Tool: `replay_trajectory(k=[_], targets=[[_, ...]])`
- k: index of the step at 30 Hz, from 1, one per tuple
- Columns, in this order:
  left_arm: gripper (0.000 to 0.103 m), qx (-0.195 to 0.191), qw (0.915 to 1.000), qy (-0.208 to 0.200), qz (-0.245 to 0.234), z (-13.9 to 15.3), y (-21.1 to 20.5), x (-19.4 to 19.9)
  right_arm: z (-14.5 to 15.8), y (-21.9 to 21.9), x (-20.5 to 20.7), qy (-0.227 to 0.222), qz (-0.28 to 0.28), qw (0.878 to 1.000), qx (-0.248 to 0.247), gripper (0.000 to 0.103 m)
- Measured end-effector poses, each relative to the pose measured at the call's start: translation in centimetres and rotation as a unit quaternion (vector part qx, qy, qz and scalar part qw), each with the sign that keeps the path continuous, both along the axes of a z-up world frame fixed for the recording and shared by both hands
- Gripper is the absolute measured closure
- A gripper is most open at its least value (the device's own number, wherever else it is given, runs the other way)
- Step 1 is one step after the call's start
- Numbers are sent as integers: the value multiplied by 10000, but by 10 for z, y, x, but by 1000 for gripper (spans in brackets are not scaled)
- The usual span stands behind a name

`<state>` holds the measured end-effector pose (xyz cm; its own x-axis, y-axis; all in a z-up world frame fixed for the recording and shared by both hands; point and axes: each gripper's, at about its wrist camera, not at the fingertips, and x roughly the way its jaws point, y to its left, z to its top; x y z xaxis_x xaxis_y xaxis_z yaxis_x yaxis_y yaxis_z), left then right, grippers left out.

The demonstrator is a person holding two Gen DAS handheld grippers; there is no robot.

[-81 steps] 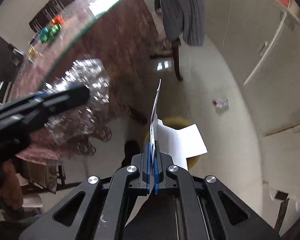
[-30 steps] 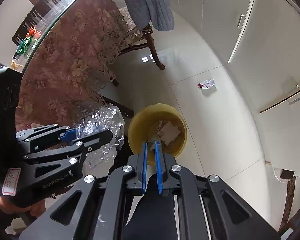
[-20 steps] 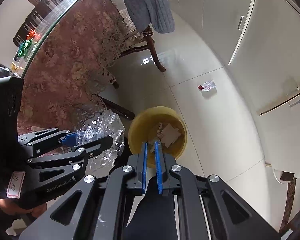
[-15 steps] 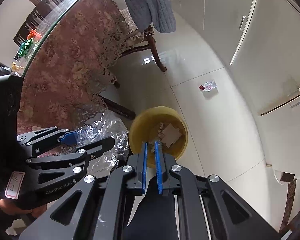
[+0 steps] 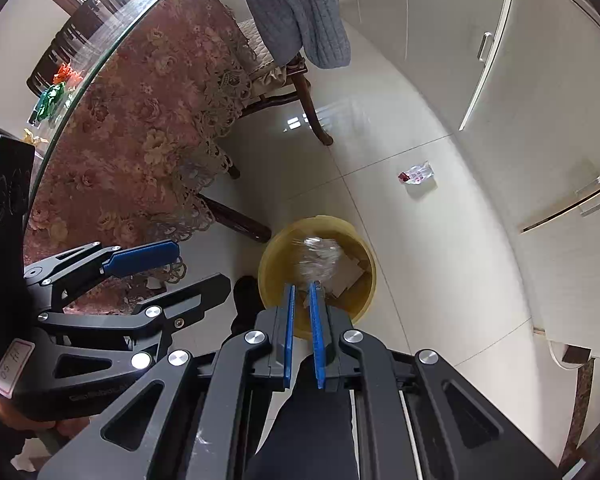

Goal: Collect trash
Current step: 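Lower the left tool into the bucket and open it to release the plastic, then move both open tools back over the table, then grasp the crumpled green paper with the right tool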

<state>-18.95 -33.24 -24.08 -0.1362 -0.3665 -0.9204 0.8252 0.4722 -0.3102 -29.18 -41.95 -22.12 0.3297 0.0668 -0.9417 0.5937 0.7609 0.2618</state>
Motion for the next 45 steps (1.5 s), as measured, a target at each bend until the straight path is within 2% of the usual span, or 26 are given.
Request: replay_trajectory(k=[13,19,22,24,25,26,28,30,31,33,34,36,38,40,45], targets=[[40,-23,10000,-45,74,6,3,6,3,-4,5,6,1,10000,-39,94],[39,-230,9987,-203,405,31,14,22,18,3,28,-170,251,9995,-78,94],[32,-454,9943,-447,860,56,30,43,39,8,50,-416,455,9976,-301,79],[25,-645,9877,-615,1282,77,49,63,56,11,69,-653,598,9952,-424,67],[23,-730,9839,-688,1477,87,59,73,66,14,80,-779,683,9933,-503,59],[23,-780,9810,-738,1619,95,67,80,73,17,89,-869,761,9917,-559,55],[23,-864,9727,-891,1961,113,87,101,92,26,118,-1123,1024,9864,-619,54],[17,-930,9633,-1053,2286,130,107,122,107,36,147,-1305,1252,9813,-659,50],[13,-993,9567,-1148,2483,138,119,134,115,42,163,-1403,1365,9784,-670,48],[11,-1093,9433,-1311,2846,153,144,156,127,59,194,-1564,1630,9717,-689,48],[11,-1095,9392,-1336,2968,158,152,166,132,64,207,-1602,1725,9694,-692,45],[10,-1038,9302,-1398,3231,164,169,188,141,80,236,-1688,1893,9650,-669,36],[5,-1015,9175,-1453,3561,169,191,211,145,96,263,-1727,2046,9608,-721,29],[4,-1025,9073,-1506,3789,171,209,230,148,111,291,-1709,2226,9567,-770,28],[4,-937,8983,-1591,3988,172,247,272,145,144,355,-1600,2538,9513,-704,27]])
